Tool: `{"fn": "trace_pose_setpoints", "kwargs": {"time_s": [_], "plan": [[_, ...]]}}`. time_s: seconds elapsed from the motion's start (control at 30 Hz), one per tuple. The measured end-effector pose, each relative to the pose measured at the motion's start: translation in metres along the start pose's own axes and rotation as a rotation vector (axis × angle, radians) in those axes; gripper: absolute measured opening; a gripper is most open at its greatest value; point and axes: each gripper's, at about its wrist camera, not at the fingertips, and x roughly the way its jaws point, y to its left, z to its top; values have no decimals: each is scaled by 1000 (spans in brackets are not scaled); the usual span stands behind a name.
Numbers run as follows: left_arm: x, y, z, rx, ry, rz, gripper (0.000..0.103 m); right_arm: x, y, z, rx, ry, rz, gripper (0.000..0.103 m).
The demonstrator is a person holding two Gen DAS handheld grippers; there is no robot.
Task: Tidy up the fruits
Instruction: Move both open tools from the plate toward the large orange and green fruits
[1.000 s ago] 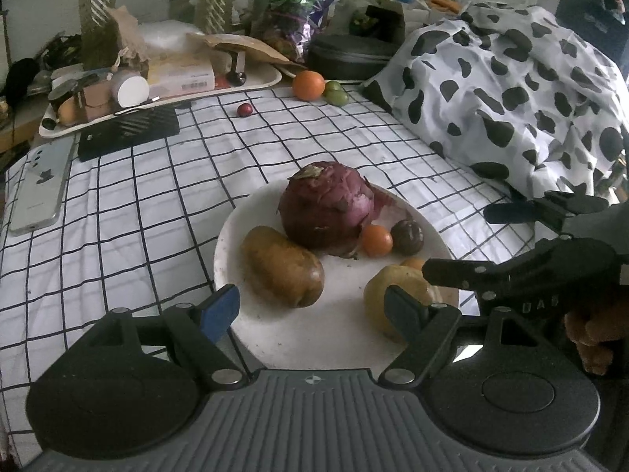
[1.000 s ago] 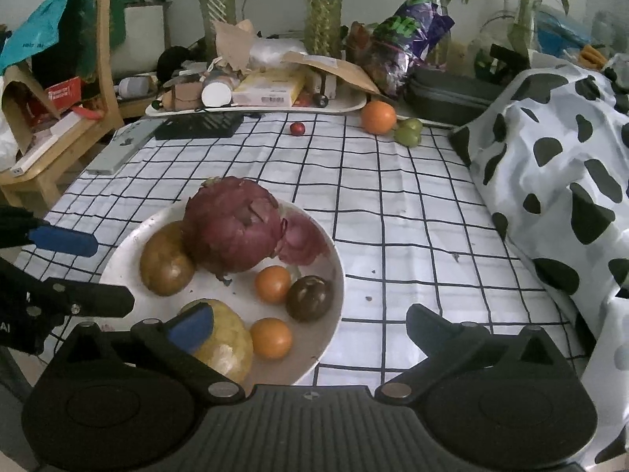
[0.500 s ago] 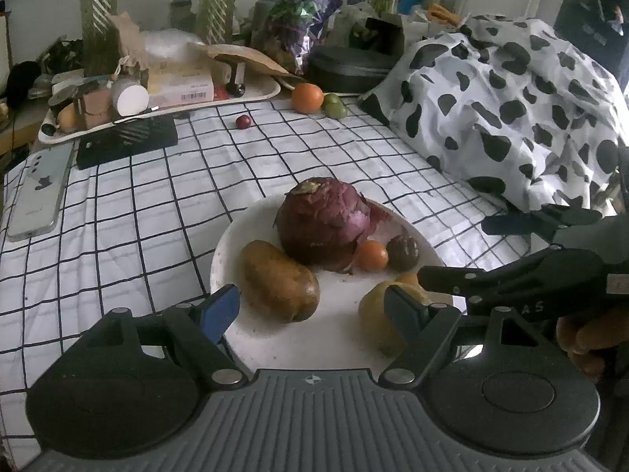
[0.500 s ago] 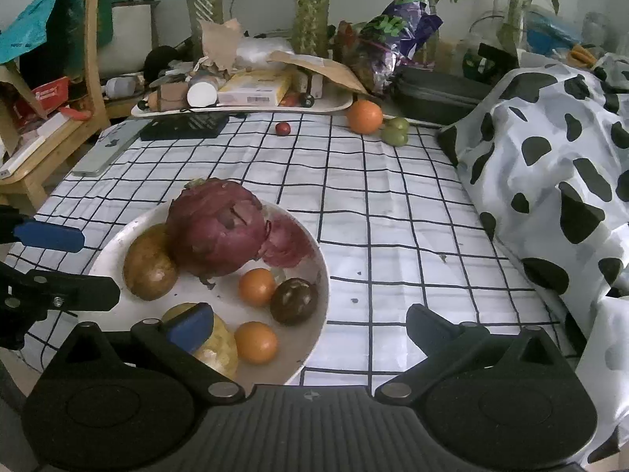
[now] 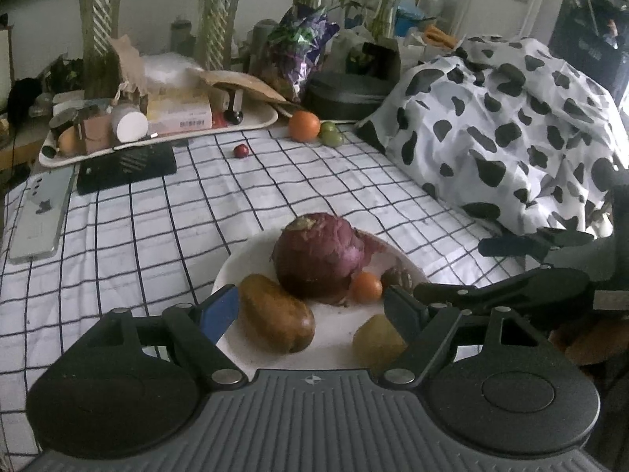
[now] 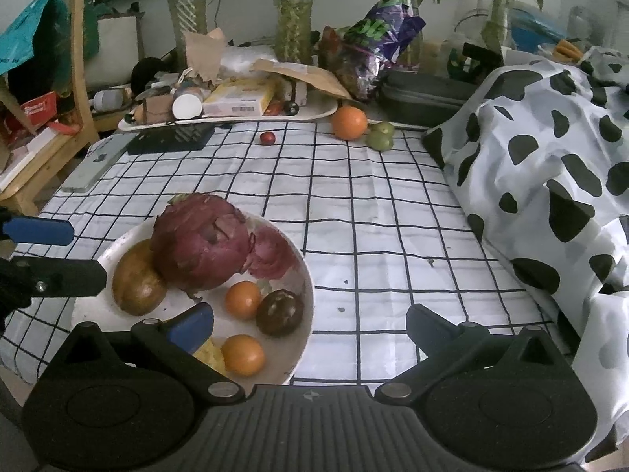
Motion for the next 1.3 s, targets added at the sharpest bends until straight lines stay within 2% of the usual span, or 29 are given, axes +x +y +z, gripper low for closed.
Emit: {"fn": "trace_pose_setpoints", "kwargs": {"time_s": [0.5, 0.63, 1.3], "plan": [[11, 12, 24, 37, -51, 16, 80, 14, -11, 12, 40, -9, -50, 103], [18, 16, 30, 60, -47, 38, 80, 18, -16, 16, 52, -9, -62, 103], [49, 34, 60, 97, -45, 28, 80, 51, -28, 40, 31, -3, -95, 103]]}}
